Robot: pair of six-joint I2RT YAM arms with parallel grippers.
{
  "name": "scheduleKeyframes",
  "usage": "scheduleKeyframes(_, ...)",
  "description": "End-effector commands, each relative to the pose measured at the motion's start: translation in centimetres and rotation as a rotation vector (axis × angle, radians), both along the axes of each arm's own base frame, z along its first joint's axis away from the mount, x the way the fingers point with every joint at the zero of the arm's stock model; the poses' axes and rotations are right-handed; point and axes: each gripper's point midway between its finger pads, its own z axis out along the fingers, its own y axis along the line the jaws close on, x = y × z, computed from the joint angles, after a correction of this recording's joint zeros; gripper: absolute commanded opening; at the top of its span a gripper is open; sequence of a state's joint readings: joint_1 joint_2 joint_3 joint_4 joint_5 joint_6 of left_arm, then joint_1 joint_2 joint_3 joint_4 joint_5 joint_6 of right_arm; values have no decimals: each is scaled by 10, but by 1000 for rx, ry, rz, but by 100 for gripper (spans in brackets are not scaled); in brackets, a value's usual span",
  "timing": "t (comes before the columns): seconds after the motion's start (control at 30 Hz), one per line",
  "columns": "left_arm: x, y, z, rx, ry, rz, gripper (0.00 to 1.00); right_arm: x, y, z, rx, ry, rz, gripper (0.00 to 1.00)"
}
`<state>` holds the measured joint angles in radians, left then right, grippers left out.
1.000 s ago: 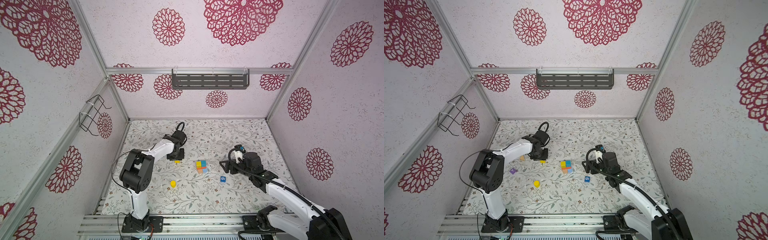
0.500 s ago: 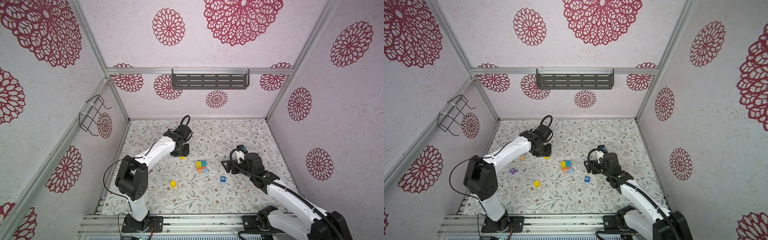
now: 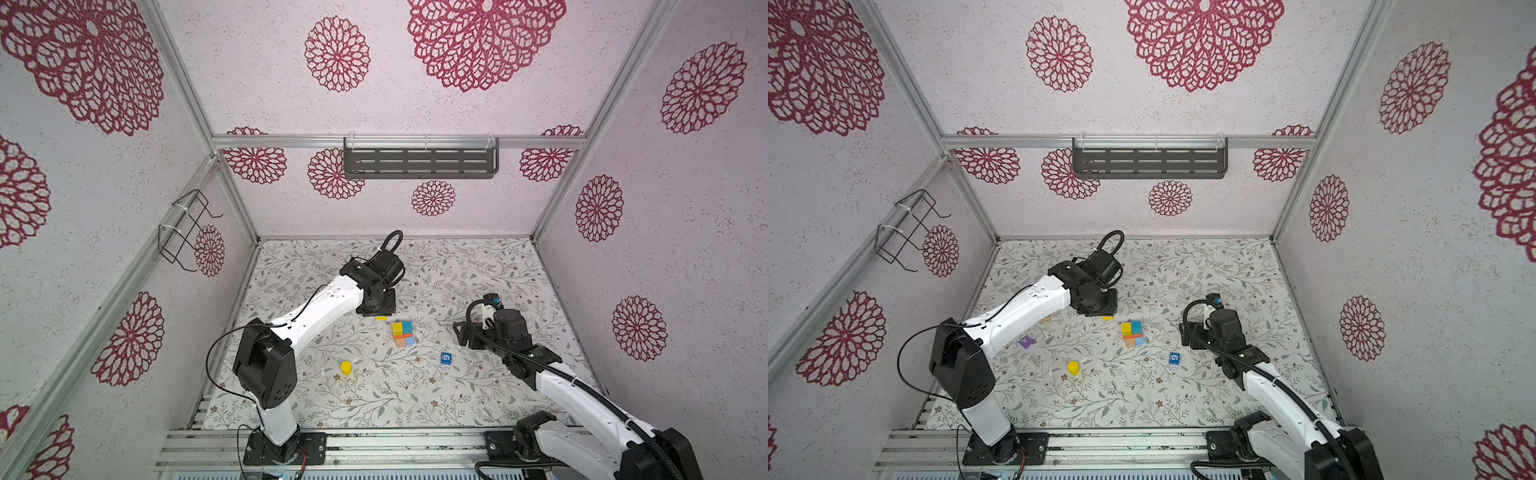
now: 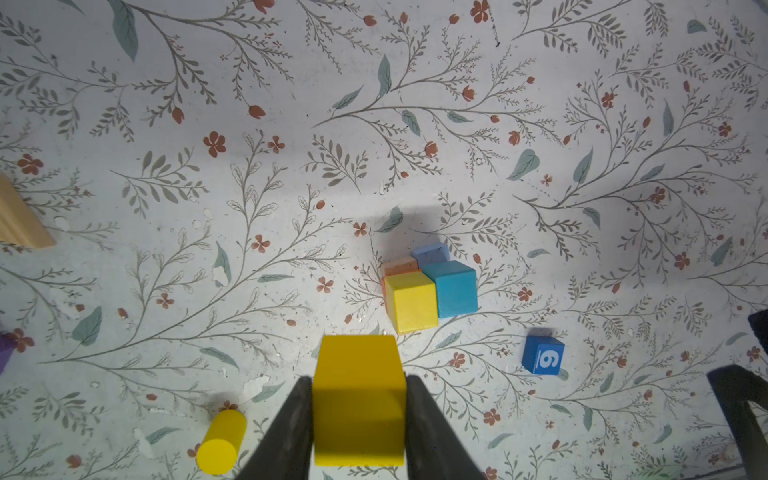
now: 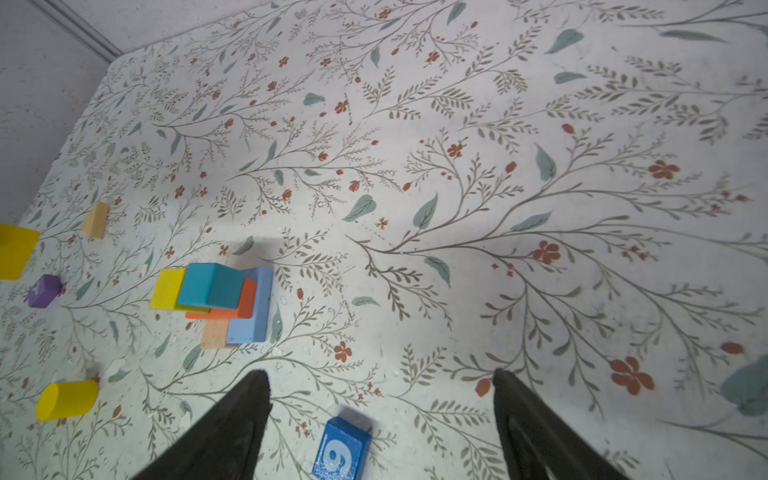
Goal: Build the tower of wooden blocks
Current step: 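Carry the yellow cube with the left gripper over the stack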
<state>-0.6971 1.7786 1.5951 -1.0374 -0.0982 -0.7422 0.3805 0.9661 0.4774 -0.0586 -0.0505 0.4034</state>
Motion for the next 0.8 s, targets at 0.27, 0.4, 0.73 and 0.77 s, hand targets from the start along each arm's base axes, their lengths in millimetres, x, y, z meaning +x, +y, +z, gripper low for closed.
scheduleKeyframes(0.27,-3,-19,-9,36,7,79,37,3,-27,8,39,-18,-143,88)
scheduleKeyframes(0.4,-1,-24,-15,40,2,97,37,3,-28,9,55,-23,-151,88)
scheduleKeyframes(0.73,2,-42,-29,61,-1,107,37,3,-27,7,74,-11,-149,88)
scheduleKeyframes(0.77,2,-43,-28,57,-2,110,37,3,-27,7,76,-12,-149,88)
